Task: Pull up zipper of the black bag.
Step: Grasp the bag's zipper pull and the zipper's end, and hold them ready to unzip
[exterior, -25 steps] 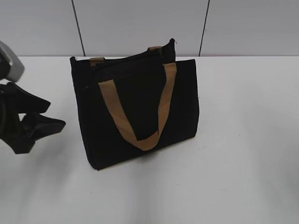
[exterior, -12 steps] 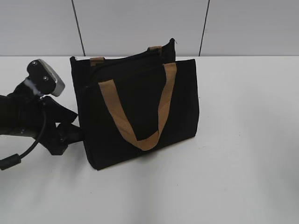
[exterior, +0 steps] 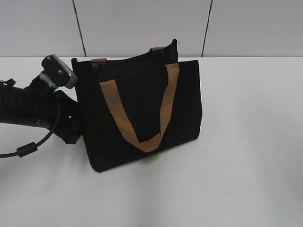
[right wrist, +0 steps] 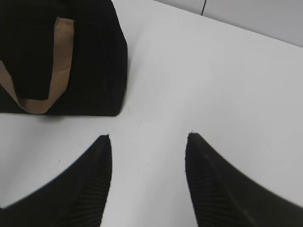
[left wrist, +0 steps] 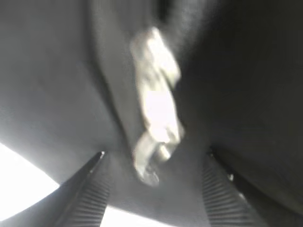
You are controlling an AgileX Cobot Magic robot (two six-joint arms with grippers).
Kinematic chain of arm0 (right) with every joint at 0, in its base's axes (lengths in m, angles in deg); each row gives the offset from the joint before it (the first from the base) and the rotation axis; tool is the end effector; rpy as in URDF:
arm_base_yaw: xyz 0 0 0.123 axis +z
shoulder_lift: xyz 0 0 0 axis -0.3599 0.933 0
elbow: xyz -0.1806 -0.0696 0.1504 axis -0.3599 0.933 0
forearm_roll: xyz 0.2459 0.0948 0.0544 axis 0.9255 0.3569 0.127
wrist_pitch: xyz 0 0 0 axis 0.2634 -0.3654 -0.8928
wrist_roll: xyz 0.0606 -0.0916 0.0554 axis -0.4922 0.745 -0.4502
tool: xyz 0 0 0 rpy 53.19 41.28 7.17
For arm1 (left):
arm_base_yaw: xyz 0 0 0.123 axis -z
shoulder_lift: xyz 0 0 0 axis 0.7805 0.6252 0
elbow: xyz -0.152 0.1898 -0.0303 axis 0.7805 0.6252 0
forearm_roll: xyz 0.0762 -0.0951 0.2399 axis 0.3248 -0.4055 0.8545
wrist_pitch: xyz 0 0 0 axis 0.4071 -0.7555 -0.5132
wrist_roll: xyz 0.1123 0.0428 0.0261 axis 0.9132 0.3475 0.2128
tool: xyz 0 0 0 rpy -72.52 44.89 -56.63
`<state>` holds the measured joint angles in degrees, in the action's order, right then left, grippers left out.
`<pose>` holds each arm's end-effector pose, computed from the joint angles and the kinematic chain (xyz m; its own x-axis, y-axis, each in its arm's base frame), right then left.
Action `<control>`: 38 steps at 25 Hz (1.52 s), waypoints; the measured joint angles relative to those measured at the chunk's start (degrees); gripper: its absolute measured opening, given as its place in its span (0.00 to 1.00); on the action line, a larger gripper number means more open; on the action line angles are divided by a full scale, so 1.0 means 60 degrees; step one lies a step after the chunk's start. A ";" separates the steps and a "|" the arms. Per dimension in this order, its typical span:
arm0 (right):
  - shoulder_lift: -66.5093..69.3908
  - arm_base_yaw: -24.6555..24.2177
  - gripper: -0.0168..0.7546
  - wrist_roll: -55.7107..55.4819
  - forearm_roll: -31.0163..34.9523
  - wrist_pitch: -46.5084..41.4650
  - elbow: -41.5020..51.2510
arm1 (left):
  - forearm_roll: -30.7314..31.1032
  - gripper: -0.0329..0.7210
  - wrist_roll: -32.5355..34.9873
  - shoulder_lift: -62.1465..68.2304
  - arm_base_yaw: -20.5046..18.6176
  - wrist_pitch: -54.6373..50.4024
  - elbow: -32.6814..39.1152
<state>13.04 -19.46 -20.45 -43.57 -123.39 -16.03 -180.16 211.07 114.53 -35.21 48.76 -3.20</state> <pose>0.2014 0.0378 0.3122 -0.5051 -0.2486 -0.8265 -0.3728 0.9265 -0.0509 0.3024 -0.1337 0.0694 -0.3028 0.6563 -0.6911 0.8197 0.5493 0.1625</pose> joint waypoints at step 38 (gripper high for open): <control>0.3494 0.1422 0.51 0.1991 0.2178 -0.1436 -0.3248 | -0.0037 0.08 0.0000 -0.4686 0.0000 0.0768 0.1264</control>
<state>34.00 -10.93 -8.51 -30.50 -132.01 -35.52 -180.38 211.07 86.42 -35.21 53.37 4.38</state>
